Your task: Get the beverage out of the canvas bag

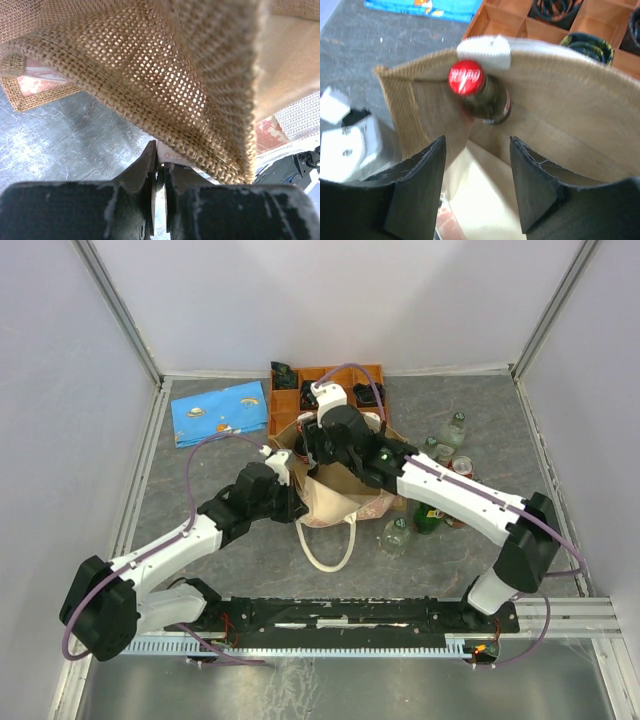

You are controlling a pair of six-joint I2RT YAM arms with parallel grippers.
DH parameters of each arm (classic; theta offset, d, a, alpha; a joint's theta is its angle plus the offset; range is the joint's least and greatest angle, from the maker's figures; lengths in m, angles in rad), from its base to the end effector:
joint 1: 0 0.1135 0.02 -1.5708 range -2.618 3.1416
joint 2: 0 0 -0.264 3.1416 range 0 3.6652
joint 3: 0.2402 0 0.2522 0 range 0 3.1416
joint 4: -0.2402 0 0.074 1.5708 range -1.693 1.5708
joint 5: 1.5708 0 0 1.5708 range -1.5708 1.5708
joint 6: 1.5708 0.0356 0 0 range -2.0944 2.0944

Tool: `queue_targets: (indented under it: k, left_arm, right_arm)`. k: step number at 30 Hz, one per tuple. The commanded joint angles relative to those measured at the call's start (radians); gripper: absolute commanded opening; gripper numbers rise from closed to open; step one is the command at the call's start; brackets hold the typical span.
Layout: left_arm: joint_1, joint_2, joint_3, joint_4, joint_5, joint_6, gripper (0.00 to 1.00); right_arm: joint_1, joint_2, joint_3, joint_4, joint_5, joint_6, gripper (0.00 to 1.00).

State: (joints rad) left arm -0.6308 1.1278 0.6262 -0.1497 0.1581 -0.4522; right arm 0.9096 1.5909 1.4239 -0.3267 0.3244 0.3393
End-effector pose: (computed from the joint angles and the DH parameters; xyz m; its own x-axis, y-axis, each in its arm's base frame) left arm 0.1883 -0.1445 0.2207 -0.7390 0.0054 -0.6737 0.4010 0.8071 -0.4334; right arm 0.2372 0.2864 0.3448 -0.4660 -0.0852 -0.8807 -0.4461 0.8822 0.1506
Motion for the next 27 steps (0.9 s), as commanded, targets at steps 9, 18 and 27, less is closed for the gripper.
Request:
queue_targets:
  k: [9, 18, 27]
  left_arm:
    - [-0.004, 0.062, 0.021, -0.041, -0.016, -0.019, 0.03]
    - [-0.004, 0.071, 0.03, -0.045, -0.015, -0.017, 0.03]
    - [-0.004, 0.068, 0.027, -0.049, -0.017, -0.02, 0.03]
  right_arm:
    - [-0.045, 0.16, 0.213, 0.121, -0.065, -0.026, 0.7]
    - [-0.063, 0.201, 0.203, 0.126, -0.042, -0.021, 0.69]
    - [-0.083, 0.175, 0.152, 0.151, -0.021, -0.014, 0.64]
